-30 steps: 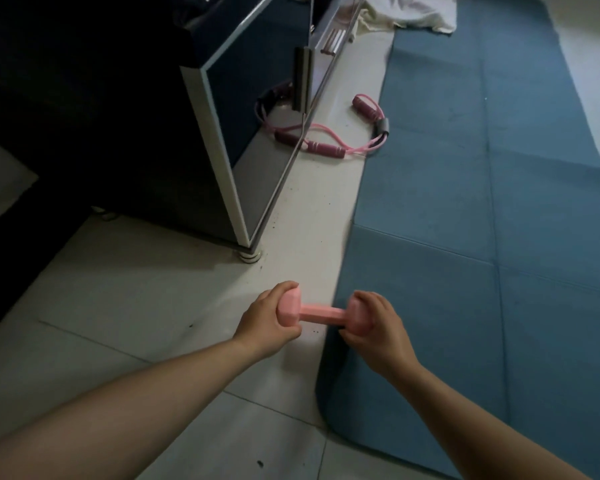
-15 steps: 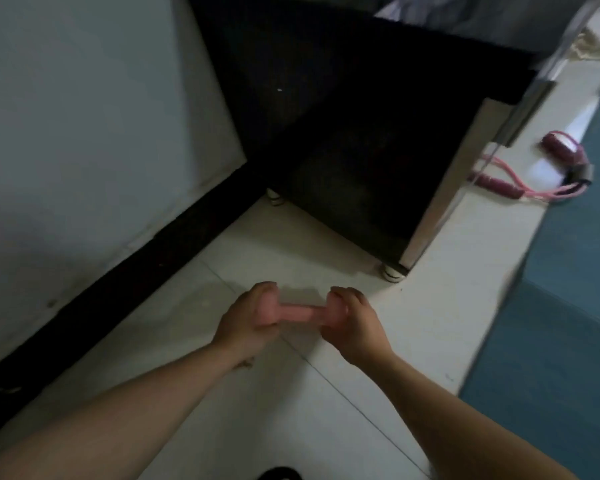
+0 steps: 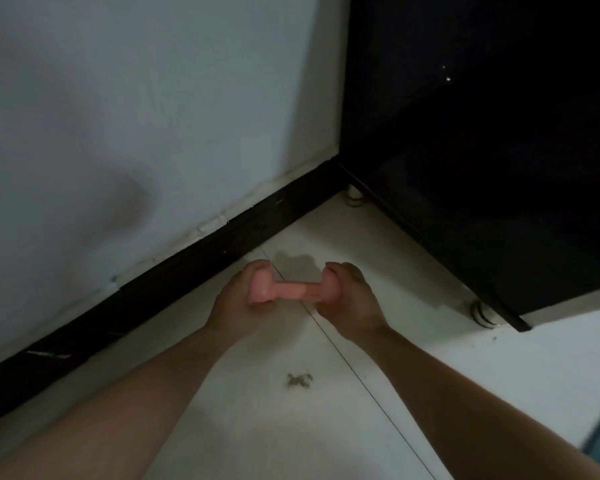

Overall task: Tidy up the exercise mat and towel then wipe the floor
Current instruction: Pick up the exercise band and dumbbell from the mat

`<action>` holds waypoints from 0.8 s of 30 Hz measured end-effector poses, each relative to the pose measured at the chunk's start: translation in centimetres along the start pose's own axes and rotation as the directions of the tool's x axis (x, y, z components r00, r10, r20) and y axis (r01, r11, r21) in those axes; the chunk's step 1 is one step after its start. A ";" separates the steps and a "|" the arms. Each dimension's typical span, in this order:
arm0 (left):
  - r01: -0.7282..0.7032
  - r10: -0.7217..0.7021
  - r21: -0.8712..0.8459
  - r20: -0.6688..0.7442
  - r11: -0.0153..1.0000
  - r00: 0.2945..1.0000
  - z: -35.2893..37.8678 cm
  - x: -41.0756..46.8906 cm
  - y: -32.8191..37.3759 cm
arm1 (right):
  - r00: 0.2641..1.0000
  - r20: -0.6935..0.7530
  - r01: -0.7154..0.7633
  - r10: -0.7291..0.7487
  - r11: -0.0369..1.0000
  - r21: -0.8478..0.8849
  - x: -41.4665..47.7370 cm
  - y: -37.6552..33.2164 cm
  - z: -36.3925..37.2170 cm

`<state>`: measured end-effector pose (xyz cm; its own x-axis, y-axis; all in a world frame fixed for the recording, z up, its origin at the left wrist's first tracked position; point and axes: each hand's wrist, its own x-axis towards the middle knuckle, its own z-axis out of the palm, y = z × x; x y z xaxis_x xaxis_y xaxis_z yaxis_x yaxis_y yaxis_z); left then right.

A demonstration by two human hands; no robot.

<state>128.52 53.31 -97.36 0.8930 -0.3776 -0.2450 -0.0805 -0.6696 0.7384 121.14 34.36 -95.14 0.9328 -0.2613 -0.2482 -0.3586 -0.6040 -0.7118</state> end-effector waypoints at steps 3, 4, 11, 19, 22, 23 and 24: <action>0.017 -0.018 -0.046 -0.025 0.999 1.000 0.0 0.9 -0.3 | 0.998 0.009 0.064 -0.064 0.997 -0.043 1.5 0.0 0.1; 0.030 -0.031 -0.056 -0.018 0.998 0.999 0.1 1.2 -0.6 | 0.997 0.007 0.073 -0.073 0.996 -0.050 1.9 0.2 0.3; 0.025 -0.027 -0.125 -0.012 0.992 1.000 0.9 1.4 -1.6 | 0.994 0.013 0.110 -0.109 0.988 -0.106 2.4 0.5 0.8; -0.135 0.144 0.206 -0.028 0.969 0.989 0.4 1.1 -0.1 | 0.996 0.029 0.082 -0.088 0.983 0.163 0.3 2.0 -0.5; -0.227 0.253 0.371 -0.022 0.900 0.967 0.8 0.0 1.5 | 0.982 0.142 0.124 -0.124 0.992 0.012 -1.8 3.5 -2.2; -0.260 0.287 0.407 -0.004 0.875 0.958 1.0 -0.4 2.0 | 0.977 0.176 0.126 -0.117 0.991 -0.041 -2.6 4.0 -2.9; -0.284 0.307 0.429 0.017 0.858 0.951 1.2 -0.6 2.7 | 0.974 0.201 0.122 -0.102 0.989 -0.086 -3.3 4.5 -3.7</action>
<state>127.20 50.98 -96.03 0.8176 -0.5756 -0.0165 -0.5129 -0.7409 0.4336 116.29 29.73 -95.04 0.9527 -0.0416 -0.3010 -0.2442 -0.6940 -0.6773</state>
